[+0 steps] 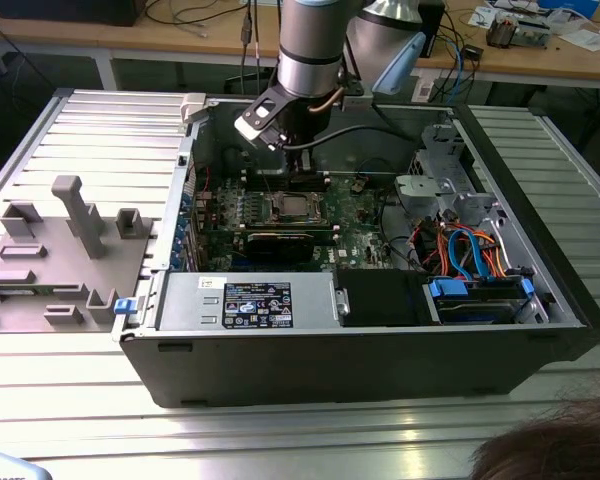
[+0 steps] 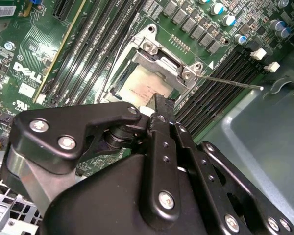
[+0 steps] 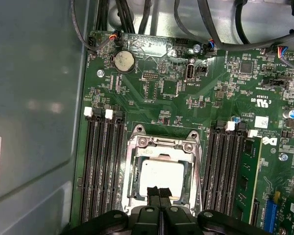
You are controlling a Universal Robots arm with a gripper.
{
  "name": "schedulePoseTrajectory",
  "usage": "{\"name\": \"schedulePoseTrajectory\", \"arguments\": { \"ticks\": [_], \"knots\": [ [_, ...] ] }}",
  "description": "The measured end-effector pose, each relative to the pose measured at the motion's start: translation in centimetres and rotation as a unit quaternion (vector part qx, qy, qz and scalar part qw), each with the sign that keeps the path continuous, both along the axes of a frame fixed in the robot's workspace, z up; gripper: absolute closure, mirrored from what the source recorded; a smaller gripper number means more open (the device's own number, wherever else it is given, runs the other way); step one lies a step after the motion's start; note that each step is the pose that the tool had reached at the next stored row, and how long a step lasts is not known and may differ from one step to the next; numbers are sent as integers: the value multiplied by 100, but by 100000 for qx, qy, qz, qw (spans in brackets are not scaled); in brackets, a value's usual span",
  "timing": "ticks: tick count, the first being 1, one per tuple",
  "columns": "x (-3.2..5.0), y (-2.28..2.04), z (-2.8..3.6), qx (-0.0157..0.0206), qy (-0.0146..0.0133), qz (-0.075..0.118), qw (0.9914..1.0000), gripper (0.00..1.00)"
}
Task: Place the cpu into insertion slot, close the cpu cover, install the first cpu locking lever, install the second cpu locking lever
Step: 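Close the cpu cover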
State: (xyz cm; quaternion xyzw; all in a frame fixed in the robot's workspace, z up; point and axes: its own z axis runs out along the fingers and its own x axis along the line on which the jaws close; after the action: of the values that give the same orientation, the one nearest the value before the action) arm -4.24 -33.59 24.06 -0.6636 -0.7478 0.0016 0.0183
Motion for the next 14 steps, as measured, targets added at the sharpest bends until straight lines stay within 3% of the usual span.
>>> {"name": "schedulePoseTrajectory", "arguments": {
  "ticks": [14],
  "knots": [
    [-18, 0, -14, -1, 0, 58, 100000, 89]
  ]
}}
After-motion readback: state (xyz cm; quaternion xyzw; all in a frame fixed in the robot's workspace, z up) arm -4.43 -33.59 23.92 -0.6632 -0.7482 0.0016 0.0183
